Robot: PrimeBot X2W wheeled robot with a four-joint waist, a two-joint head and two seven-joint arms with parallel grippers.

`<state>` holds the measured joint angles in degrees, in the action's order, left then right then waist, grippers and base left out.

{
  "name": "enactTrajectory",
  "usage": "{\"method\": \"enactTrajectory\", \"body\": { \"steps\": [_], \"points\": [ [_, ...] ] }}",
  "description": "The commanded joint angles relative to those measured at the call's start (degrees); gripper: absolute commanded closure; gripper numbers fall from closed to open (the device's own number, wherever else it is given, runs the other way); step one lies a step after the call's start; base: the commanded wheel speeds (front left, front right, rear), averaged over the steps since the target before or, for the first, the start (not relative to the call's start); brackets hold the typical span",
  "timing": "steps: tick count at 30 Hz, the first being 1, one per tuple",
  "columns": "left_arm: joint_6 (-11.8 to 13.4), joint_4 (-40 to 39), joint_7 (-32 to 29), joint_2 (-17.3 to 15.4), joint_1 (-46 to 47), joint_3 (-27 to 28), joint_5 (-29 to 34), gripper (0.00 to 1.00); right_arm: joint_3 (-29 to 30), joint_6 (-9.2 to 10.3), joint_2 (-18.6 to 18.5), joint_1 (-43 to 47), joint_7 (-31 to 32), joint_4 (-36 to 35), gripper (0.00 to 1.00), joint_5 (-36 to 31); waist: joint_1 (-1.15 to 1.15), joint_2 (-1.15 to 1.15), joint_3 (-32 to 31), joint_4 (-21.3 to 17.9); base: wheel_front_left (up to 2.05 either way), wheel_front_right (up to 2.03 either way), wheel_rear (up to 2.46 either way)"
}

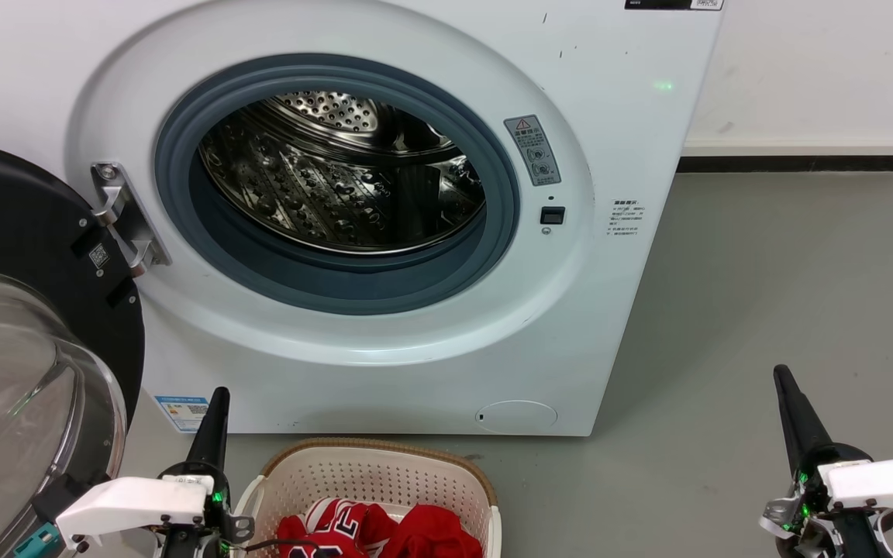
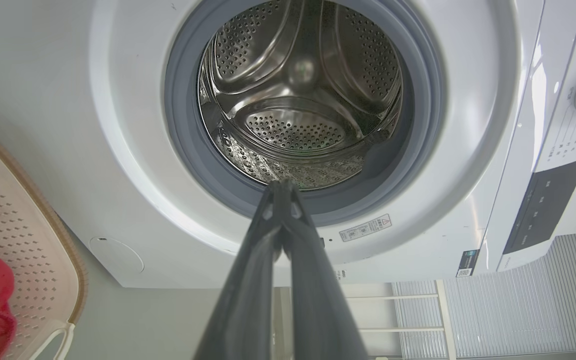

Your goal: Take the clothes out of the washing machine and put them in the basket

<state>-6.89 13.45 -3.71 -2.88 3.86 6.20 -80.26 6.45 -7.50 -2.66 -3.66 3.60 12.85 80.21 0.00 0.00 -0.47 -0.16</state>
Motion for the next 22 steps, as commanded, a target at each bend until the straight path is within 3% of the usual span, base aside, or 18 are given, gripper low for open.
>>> {"method": "enactTrajectory", "body": {
  "steps": [1,22],
  "points": [
    [-0.39,0.03,-0.39,-0.02,1.12,0.26,-1.36,1.00,0.03,0.01,-0.31,-1.43,0.52,0.02,1.00,1.47,0.00,0.00,0.04,0.01,0.00,0.00,0.00],
    [-0.67,0.61,-2.75,0.02,2.56,0.44,-11.03,1.00,0.06,0.02,-0.34,-2.71,2.82,1.20,1.00,11.19,0.00,0.00,0.56,0.14,0.00,0.00,0.00]
  ]
}}
